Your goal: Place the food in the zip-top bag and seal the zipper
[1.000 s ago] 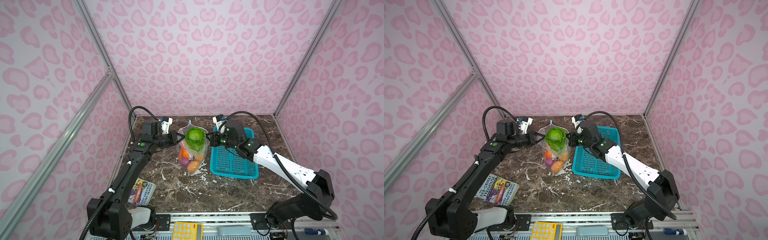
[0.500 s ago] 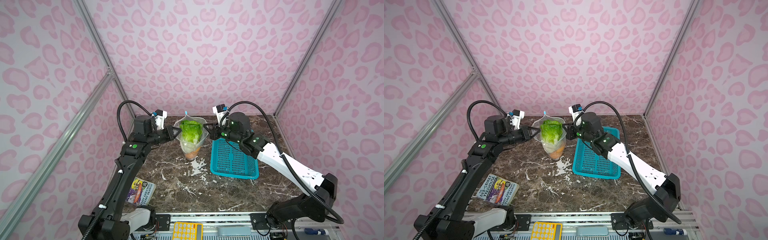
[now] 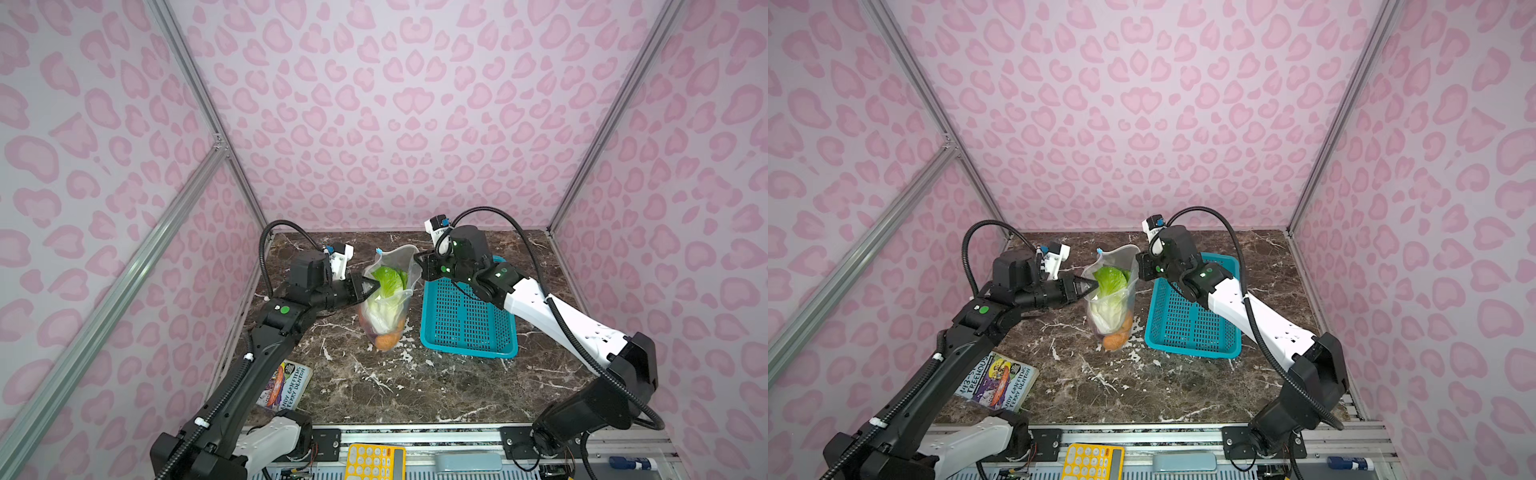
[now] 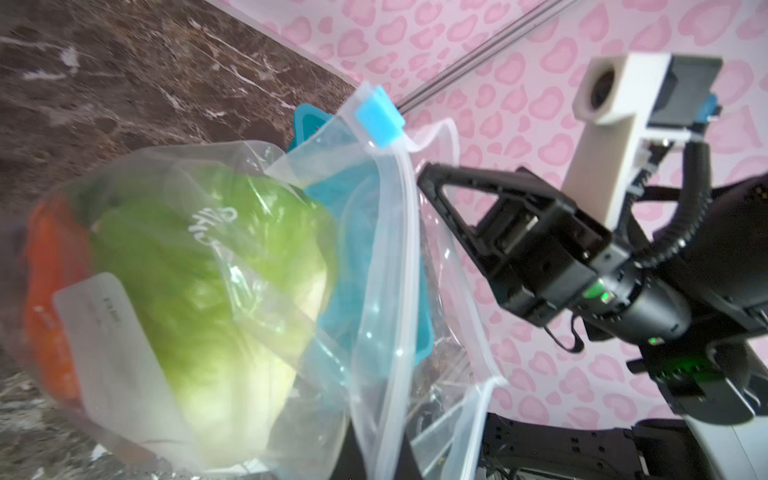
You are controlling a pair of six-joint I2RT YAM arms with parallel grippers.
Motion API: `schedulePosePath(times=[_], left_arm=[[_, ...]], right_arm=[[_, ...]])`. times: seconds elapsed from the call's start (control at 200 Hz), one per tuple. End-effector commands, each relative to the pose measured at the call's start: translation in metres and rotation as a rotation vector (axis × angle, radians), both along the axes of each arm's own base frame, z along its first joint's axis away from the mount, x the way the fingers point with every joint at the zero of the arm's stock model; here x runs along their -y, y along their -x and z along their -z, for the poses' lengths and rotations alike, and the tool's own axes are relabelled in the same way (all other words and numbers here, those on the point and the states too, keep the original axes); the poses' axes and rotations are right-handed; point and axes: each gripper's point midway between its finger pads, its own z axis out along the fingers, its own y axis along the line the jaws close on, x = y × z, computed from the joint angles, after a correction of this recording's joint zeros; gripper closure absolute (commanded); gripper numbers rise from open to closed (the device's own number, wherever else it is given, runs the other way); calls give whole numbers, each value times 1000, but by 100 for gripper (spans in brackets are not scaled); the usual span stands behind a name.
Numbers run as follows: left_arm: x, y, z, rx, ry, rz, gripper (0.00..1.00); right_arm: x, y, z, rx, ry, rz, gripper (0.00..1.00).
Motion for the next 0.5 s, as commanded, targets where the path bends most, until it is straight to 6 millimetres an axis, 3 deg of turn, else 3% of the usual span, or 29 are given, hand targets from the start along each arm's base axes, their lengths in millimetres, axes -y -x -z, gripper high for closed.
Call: schedulePosePath(times=[0.0, 0.015, 0.045, 0.23, 0.345, 0.495], left_arm=[[11, -1, -14, 31, 62, -27, 97], [12, -1, -14, 31, 65, -29, 97], [15, 1, -15, 33, 71, -28, 97], [36, 5, -30, 65, 129, -10, 97], [38, 0, -26, 62, 122, -38, 97], [28, -11, -18, 76, 72, -115, 97]], right_arm=[[-8, -5, 3, 8, 35, -40, 100], [-8, -5, 7, 0, 46, -44, 100], [-12, -9, -5, 21, 41, -52, 100], [-29, -12, -6, 7, 39, -132, 100], [-49, 6, -10, -24, -23, -270, 100], [-58, 31, -5, -35, -6, -352, 100]])
